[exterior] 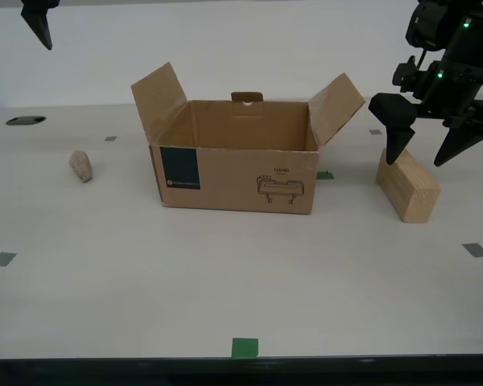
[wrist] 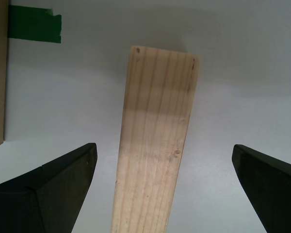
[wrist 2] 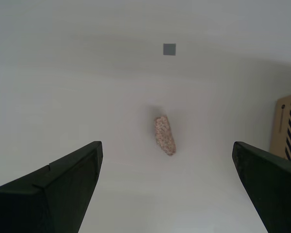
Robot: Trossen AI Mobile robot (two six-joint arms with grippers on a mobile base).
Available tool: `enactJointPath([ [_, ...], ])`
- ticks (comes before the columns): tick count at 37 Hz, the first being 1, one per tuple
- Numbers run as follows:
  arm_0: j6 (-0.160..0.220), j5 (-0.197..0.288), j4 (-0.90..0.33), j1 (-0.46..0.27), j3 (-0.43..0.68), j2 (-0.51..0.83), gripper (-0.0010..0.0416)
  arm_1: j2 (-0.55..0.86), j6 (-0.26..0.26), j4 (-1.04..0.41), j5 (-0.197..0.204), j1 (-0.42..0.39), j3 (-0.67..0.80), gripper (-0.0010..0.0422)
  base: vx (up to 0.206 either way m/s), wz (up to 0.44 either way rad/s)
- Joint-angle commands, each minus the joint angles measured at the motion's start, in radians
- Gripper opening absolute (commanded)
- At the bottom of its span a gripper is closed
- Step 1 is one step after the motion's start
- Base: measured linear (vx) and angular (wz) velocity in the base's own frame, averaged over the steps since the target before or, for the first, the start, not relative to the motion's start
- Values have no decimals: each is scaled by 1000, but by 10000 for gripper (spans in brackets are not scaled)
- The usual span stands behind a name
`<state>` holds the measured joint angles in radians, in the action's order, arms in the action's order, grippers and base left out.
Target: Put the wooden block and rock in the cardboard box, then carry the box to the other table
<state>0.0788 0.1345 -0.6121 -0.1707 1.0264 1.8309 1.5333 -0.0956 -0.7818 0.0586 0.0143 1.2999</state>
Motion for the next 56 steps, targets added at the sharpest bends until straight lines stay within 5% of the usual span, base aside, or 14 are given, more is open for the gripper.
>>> enactJointPath([
  [1, -1, -5, 3, 0, -3, 0, 389, 0, -2, 37, 39, 1, -31, 366, 0, 0],
  [13, -1, -5, 4, 0, -13, 0, 389, 0, -108, 245, 38, 1, -198, 366, 0, 0],
  [22, -1, -5, 5, -1, -13, 0, 389, 86, -112, 294, 36, 1, -197, 366, 0, 0],
  [29, -1, -5, 1, -1, -13, 0, 390, 222, -124, 294, -32, 0, -139, 366, 0, 0],
  [44, -1, -5, -2, -2, -14, 0, 389, 428, -126, 206, -32, 0, -2, 366, 0, 0],
  [56, -1, -5, -1, -2, -27, 0, 390, 457, -134, 219, -31, -1, -17, 366, 0, 0],
])
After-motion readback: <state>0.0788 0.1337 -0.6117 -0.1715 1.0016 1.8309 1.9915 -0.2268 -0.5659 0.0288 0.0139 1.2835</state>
